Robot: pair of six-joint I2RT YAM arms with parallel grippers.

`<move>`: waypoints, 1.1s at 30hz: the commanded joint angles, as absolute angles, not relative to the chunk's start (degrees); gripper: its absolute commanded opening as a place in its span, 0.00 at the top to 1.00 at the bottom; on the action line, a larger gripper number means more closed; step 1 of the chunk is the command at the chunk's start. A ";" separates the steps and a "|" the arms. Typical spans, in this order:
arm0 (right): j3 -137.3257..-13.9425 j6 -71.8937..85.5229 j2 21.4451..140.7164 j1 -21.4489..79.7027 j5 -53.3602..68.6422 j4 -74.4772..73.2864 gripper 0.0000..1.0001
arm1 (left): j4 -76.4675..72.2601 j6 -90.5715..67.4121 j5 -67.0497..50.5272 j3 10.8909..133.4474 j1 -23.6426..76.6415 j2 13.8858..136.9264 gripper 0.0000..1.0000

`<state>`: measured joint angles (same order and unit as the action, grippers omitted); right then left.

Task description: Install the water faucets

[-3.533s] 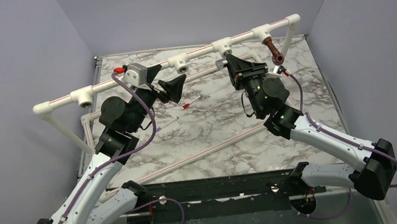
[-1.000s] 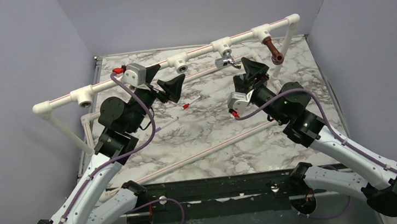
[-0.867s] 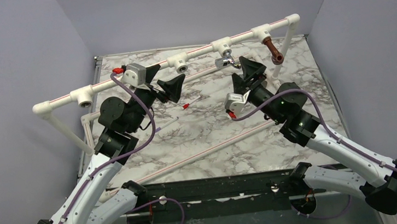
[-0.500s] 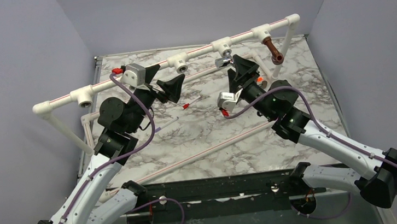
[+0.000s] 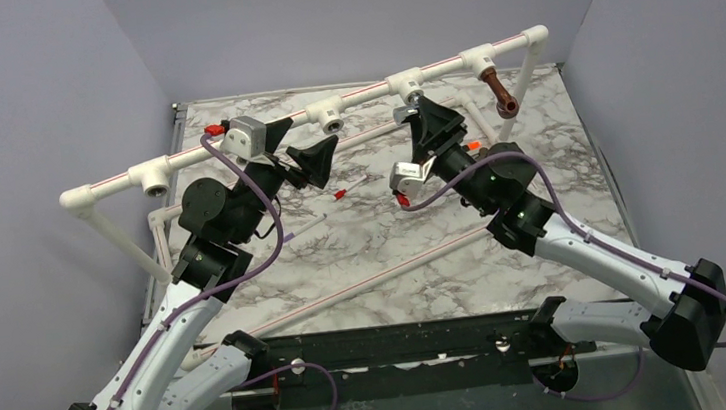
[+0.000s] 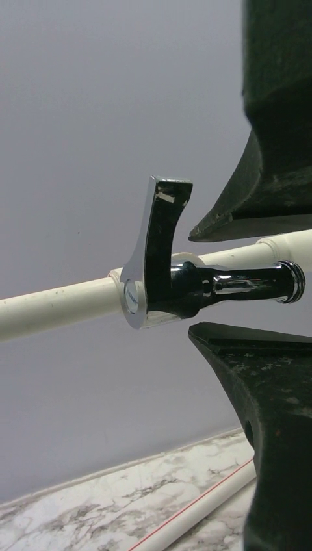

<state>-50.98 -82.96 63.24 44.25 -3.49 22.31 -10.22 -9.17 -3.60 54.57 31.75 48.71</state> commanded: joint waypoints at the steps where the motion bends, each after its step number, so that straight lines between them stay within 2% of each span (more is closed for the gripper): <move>1: -53.05 -82.61 64.61 44.21 -2.90 27.20 0.49 | -11.51 -9.41 -3.98 54.23 31.83 47.89 0.04; 4: -52.68 -81.09 65.05 44.21 -2.55 28.81 0.55 | -11.56 -9.40 -3.97 54.14 31.90 47.96 0.04; 6: -52.19 -80.20 65.13 44.21 -2.63 30.03 0.67 | -11.52 -9.32 -3.96 54.23 31.90 47.94 0.04; 9: -51.03 -76.85 65.13 44.21 -2.55 33.25 0.91 | -11.51 -9.32 -3.99 54.23 31.87 47.99 0.04; 11: -50.30 -73.75 65.17 44.21 -2.11 34.81 0.99 | -11.54 -9.32 -3.93 54.23 31.90 48.00 0.04; 19: -45.93 -55.26 65.74 44.38 -4.46 48.63 1.00 | -11.51 -9.32 -3.98 54.23 31.89 48.20 0.04; 28: -45.71 -24.61 68.48 44.38 -15.96 57.60 0.99 | -11.43 -9.10 -3.75 54.23 31.93 48.16 0.04; 33: -44.67 -6.81 69.68 44.38 -27.79 61.89 0.99 | -11.43 -9.14 -3.82 54.23 31.79 48.25 0.04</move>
